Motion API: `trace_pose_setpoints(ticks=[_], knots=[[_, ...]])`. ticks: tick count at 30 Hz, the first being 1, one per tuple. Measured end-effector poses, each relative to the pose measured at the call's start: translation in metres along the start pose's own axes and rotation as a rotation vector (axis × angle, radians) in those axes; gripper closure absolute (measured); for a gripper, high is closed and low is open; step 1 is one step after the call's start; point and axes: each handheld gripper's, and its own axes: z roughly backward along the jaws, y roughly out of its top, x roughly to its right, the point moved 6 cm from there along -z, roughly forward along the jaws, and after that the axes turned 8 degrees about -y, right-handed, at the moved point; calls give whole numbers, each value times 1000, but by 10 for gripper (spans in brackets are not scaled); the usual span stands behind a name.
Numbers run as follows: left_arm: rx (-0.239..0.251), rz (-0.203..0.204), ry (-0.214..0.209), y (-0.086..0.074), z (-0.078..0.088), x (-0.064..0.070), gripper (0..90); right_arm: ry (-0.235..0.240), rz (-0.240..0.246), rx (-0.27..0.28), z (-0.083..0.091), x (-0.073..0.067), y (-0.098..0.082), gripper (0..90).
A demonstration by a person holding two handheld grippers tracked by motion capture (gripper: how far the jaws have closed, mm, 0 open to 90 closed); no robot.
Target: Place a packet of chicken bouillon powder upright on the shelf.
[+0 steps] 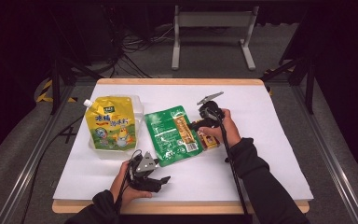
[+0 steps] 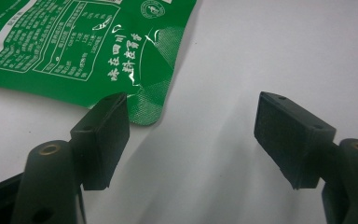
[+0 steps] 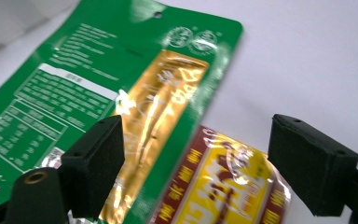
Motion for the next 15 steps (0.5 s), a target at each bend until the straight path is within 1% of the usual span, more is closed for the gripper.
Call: trace_pose_setpoints(ticks=[1,2,4,6,7,10,11,12,13,15], knots=[[3,1,-8,0,0,1,271,-20,-5,-9,0,5,-2,194],[4,-3,-11,0,0,1,266,-30,-19,-19,-1,8,-4,194],[3,-6,-22,0,0,2,265,-25,-46,-37,-5,11,-7,185],[1,-14,-32,-1,0,2,262,-23,-69,-21,-5,13,-7,186],[5,-13,-37,-2,1,2,258,-31,-64,-25,-5,13,-7,186],[13,-18,-42,-3,4,2,253,-74,-64,-48,-8,16,-7,176],[20,-18,-48,-3,6,3,249,-87,-73,-45,-9,18,-7,176],[25,-19,-53,-3,7,3,245,-90,-104,-50,-10,21,-7,170],[29,-23,-54,-3,8,3,244,-75,-121,-56,-12,22,-7,166],[37,-23,-67,-3,10,4,241,-57,-126,-72,-17,21,-8,160]])
